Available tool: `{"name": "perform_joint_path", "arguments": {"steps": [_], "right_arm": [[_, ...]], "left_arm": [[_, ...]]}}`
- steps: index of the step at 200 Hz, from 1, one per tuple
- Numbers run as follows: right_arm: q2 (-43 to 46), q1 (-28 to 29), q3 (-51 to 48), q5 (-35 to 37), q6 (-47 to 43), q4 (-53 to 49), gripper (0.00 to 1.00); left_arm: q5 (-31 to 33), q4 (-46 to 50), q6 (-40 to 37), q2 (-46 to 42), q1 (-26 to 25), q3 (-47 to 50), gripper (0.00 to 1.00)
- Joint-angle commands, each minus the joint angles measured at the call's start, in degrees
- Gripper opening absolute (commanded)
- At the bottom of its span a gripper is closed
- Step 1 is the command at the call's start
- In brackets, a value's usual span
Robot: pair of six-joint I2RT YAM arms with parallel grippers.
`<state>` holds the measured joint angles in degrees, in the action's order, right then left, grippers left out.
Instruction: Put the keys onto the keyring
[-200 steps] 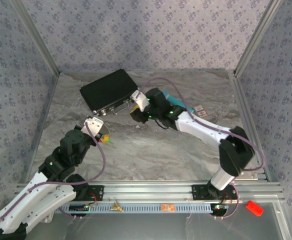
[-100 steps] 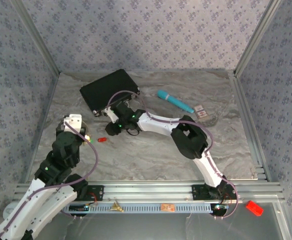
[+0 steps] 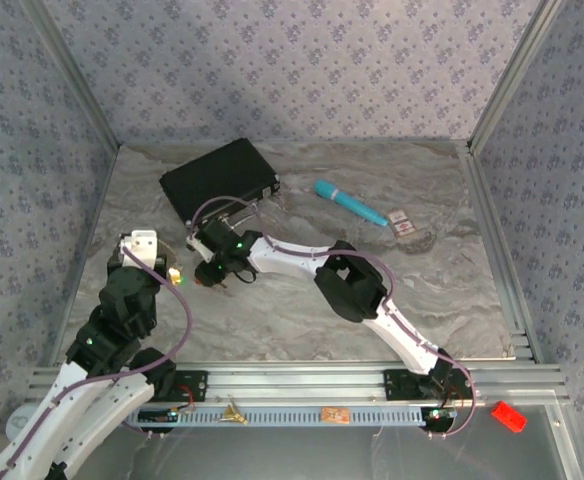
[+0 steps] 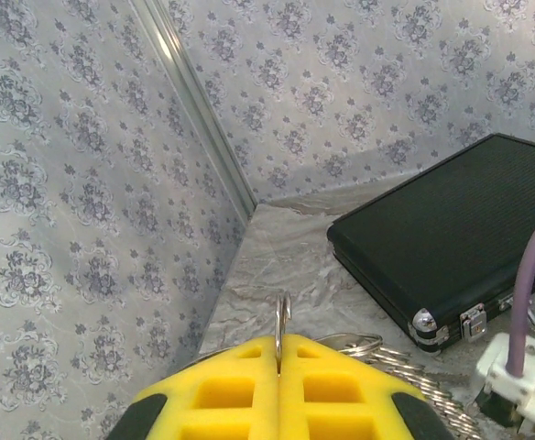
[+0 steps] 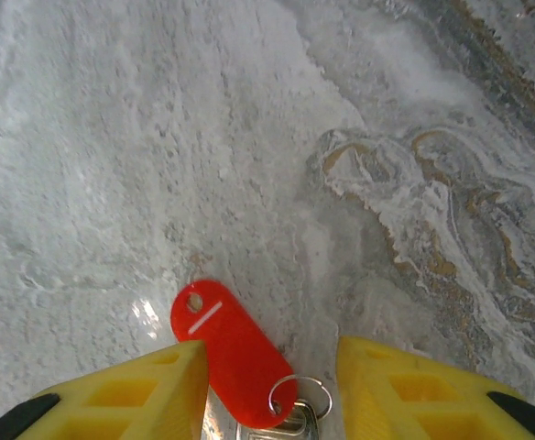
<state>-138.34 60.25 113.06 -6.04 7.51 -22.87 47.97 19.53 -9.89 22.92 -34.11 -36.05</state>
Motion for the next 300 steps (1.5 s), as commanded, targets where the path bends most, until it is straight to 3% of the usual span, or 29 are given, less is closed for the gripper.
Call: {"name": "perform_joint_path", "arguments": {"steps": [1,100,191,219,300], "right_arm": [[-2.0,1.0,3.2,6.1,-4.2,-4.7,0.42],[1.6,1.5,-3.2,10.6,-5.5,-8.0,0.29],[19.8,-2.7,-31.3,16.0,-3.0,-9.6,0.28],[25.6,-4.6,-39.1,17.9,-1.3,-10.6,0.28],[37.4,-8.5,-51.1,17.9,3.6,-12.7,0.33]], "left_arm": [[0.0,-1.7,0.8,-1.0,0.3,-0.8,0.0],[-2.5,-1.9,0.6,-0.6,0.3,-0.8,0.0],[-11.0,-5.1,-0.2,3.4,0.3,-0.7,0.0],[-14.9,-6.7,-1.1,4.4,0.4,-0.5,0.0],[-37.0,-11.5,-4.2,7.6,0.4,1.4,0.0]]}}
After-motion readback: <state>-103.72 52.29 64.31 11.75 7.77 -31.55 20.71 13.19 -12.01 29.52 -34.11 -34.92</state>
